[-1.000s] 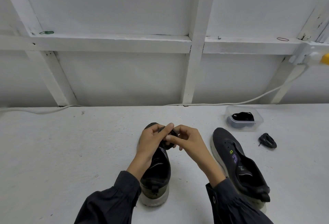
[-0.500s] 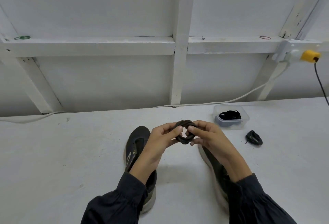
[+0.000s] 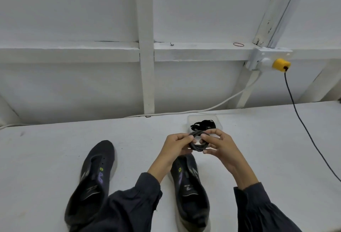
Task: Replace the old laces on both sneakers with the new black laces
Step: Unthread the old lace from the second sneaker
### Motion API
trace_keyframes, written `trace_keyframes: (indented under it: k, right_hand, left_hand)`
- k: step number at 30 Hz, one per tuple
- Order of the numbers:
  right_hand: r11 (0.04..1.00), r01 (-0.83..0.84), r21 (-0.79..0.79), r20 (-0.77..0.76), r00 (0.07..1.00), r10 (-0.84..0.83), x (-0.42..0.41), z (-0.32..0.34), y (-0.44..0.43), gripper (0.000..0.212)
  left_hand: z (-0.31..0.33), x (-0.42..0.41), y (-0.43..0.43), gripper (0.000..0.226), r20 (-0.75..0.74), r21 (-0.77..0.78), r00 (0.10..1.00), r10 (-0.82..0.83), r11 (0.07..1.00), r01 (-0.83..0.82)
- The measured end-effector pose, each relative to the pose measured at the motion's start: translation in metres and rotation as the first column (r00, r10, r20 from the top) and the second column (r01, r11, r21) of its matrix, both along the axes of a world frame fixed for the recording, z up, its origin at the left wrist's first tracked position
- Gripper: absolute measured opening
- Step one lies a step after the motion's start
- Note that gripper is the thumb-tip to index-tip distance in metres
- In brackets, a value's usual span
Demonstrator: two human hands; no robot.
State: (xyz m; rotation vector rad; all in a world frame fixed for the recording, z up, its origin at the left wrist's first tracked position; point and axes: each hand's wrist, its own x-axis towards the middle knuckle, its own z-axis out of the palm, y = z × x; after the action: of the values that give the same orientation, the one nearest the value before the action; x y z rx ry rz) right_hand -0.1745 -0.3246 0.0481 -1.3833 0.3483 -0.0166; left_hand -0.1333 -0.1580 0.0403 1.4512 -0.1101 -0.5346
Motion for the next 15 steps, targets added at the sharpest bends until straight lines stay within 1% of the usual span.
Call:
trace_keyframes:
  k: [2,3,4,6,8,10,11,13,15]
  right_hand:
    - [0.999,0.025,-0.023,-0.049,0.998,-0.026,0.008,-0.016,-0.018,0.022]
    - [0.999,0.030,-0.033,-0.074,0.997,-0.032,0.013,-0.024,-0.025,0.023]
    - [0.998,0.032,-0.050,-0.100,0.994,-0.037,0.017,-0.033,-0.032,0.023]
    - [0.995,0.028,-0.098,-0.141,0.989,-0.042,0.024,-0.049,-0.042,0.020]
    - [0.988,0.021,-0.154,-0.172,0.984,-0.047,0.033,-0.063,-0.049,0.015]
    - [0.969,0.019,-0.247,-0.189,0.980,-0.067,0.040,-0.077,-0.053,0.013]
    - [0.945,0.019,-0.325,-0.183,0.980,-0.082,0.044,-0.083,-0.054,0.013]
    - [0.866,0.007,-0.500,-0.155,0.983,-0.098,0.049,-0.093,-0.056,0.013]
    - [0.794,-0.005,-0.608,-0.117,0.990,-0.084,0.053,-0.100,-0.058,0.012]
  left_hand:
    - [-0.012,0.011,-0.020,0.014,0.070,0.144,0.998,-0.005,0.990,-0.005]
    - [-0.020,0.017,-0.030,0.014,0.130,0.254,0.991,-0.023,0.967,-0.011]
    - [-0.027,0.023,-0.038,0.019,0.190,0.380,0.980,-0.058,0.925,-0.019]
    - [-0.040,0.033,-0.052,0.031,0.276,0.608,0.946,-0.170,0.794,-0.035]
    - [-0.054,0.040,-0.065,0.032,0.326,0.767,0.901,-0.284,0.637,-0.077]
    - [-0.065,0.044,-0.075,0.028,0.347,0.858,0.859,-0.377,0.496,-0.129]
    - [-0.070,0.047,-0.078,0.027,0.352,0.882,0.842,-0.410,0.446,-0.151]
    - [-0.077,0.050,-0.083,0.026,0.347,0.912,0.813,-0.467,0.369,-0.178]
    - [-0.082,0.053,-0.084,0.027,0.340,0.927,0.795,-0.502,0.318,-0.196]
